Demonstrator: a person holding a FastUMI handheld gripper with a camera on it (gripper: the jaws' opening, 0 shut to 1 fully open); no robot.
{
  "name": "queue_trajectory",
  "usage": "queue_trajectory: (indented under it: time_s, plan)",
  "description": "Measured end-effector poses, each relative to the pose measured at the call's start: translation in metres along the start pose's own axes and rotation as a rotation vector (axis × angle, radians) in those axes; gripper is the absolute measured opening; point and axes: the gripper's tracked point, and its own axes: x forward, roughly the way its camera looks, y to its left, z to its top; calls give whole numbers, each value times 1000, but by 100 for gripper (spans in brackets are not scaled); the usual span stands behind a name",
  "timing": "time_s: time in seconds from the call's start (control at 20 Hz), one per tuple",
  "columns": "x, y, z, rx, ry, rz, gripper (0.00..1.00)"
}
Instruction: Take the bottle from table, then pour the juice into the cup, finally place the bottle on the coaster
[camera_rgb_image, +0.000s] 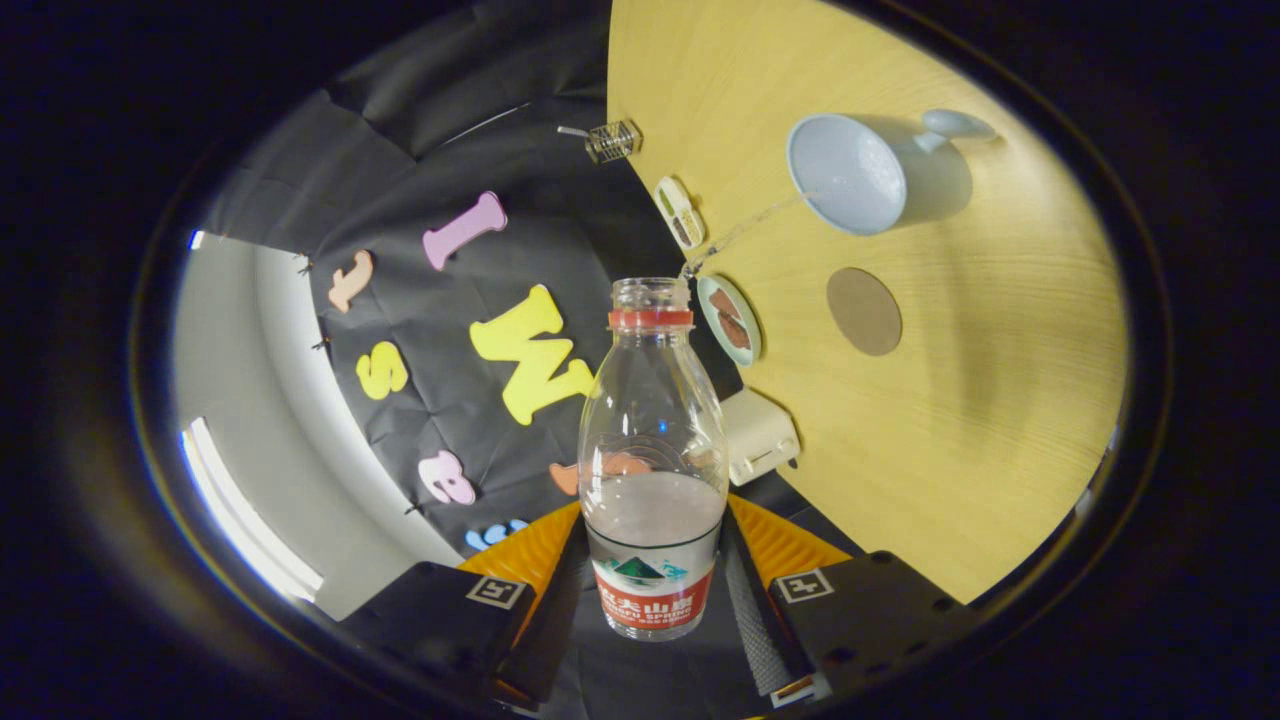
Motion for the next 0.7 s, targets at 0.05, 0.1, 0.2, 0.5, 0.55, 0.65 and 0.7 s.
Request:
queue_trajectory:
  time_s: [0.05,0.1,0.2,0.5,0.55,0.65,0.7]
  plan:
    - [0,2,0,9,0,7,76]
    - [0,3,0,20,3,13,75]
    - [0,7,0,44,0,16,75]
    - [5,14,-2,89,-3,12,76]
    - [6,16,-2,98,-3,13,75]
    - [6,17,-1,109,-2,15,76]
    - [6,17,-1,110,-3,15,76]
